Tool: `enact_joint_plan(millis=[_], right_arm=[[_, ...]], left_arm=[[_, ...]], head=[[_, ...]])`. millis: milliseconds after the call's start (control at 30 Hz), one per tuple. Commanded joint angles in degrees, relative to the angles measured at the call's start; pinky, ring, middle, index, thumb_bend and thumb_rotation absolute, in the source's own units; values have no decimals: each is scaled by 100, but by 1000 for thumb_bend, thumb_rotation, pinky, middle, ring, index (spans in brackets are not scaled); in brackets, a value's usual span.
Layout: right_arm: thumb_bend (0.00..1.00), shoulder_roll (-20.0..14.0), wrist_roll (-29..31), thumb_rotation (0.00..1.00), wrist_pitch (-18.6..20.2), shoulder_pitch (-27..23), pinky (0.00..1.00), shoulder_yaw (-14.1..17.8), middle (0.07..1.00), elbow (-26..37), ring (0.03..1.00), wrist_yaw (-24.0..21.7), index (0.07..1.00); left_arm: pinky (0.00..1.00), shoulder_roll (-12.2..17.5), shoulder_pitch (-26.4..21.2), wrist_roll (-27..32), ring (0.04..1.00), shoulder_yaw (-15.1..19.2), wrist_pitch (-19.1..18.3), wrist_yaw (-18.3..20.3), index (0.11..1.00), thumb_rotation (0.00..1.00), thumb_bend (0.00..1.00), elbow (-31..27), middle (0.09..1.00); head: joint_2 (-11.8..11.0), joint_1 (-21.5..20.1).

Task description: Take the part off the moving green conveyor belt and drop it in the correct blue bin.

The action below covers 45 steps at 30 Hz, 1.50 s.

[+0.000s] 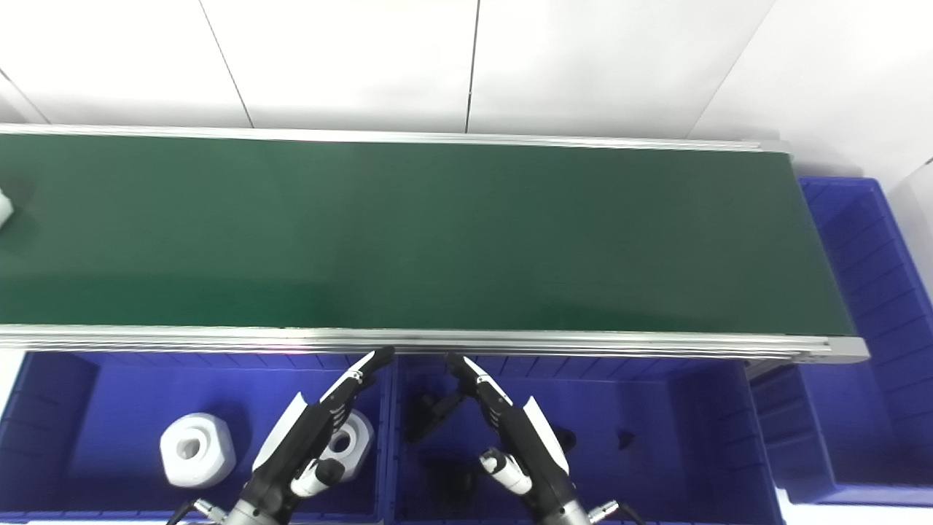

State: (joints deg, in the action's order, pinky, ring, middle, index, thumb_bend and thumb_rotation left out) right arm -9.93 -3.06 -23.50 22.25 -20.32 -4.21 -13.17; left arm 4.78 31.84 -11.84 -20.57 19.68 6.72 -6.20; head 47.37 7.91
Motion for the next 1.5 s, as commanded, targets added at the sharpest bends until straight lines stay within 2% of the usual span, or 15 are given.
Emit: enact_joint_plan(millis=[0,1467], right_arm=[[1000,28,20,1000,-337,-9,927,-14,954,111,948,-18,923],[1000,48,46,999,-337,20,921,1,949,132,942,-6,918]], left_arm=[[975,-12,26,30,990,-29,77,-1,932,1000,1000,-127,956],[988,1,49,174,994,-53,27,65,934,1000,1000,-185,954]], head=[[2,2],[34,-9]])
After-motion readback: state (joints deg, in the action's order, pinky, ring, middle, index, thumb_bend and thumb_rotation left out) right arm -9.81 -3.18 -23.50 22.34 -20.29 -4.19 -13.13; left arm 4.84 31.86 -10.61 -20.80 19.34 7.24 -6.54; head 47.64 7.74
